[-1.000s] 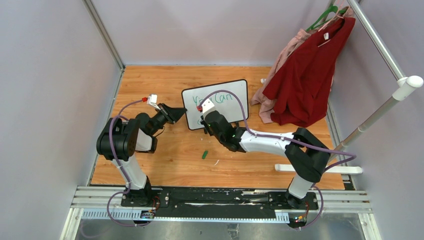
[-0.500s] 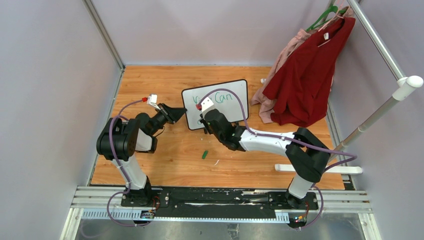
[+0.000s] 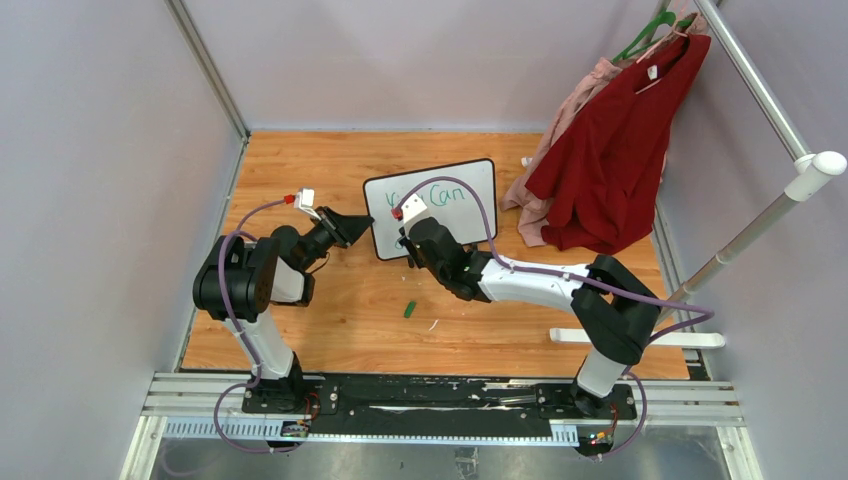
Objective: Write a sentence on the whiteboard
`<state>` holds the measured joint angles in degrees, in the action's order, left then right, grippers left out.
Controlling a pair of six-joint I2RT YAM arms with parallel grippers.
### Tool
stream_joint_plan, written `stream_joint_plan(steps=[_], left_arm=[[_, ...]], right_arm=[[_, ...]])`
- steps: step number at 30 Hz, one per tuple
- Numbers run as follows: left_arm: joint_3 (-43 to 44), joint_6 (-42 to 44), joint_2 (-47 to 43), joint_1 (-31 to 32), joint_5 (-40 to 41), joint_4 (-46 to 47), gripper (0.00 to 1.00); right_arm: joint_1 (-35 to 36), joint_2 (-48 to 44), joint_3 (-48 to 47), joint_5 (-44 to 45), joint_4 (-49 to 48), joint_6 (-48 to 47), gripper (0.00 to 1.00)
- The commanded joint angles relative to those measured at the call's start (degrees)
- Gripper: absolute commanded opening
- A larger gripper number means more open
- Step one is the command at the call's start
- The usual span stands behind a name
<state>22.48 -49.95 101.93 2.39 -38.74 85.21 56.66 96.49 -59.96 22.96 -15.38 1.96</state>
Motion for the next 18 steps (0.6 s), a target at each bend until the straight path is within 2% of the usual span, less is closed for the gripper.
stream_joint_plan(steps=[1, 18], left_arm=[[-0.1, 0.3, -1.2, 0.7, -1.4, 3.2, 0.25], [-0.1, 0.3, -1.3, 0.7, -1.4, 3.2, 0.25]], right_arm=[[-0.4, 1.0, -1.4, -0.5, -0.4, 0.5, 0.00], [0.0, -0.8, 0.1, -0.5, 1.9, 1.7, 0.00]])
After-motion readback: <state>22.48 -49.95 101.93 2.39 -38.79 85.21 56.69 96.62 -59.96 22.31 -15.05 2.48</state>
